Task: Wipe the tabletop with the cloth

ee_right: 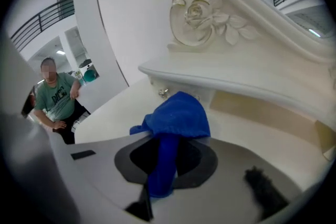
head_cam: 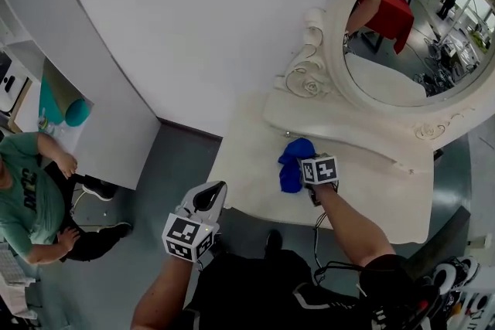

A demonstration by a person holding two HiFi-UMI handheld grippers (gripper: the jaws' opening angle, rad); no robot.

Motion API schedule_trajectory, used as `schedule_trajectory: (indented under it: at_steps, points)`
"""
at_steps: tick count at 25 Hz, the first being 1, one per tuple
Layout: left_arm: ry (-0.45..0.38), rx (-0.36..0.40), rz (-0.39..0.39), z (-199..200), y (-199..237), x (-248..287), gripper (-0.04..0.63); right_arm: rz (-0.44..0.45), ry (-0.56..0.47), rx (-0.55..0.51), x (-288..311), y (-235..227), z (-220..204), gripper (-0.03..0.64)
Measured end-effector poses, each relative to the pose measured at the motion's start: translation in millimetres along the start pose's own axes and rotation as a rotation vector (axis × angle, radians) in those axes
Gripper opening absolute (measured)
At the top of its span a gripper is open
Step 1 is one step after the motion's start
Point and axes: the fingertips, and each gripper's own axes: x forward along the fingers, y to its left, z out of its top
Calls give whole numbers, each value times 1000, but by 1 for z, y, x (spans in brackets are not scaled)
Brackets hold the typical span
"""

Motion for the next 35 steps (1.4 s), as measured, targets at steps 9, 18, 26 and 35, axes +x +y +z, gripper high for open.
schedule_trajectory:
  at_steps: [9, 18, 26, 35]
  points:
    - [11, -11, 2, -6, 0, 0, 6, -46, 14, 30, 11, -18, -11, 54]
    - [4, 28, -15, 4, -3, 10, 6, 58, 48, 46, -20, 35, -71, 54]
    - [-9, 26, -64, 14, -21, 28, 6, 149, 77, -2, -51, 81, -119, 54]
    - [-1, 33, -67, 13, -43, 40, 6, 208, 65, -33, -60, 76, -116, 54]
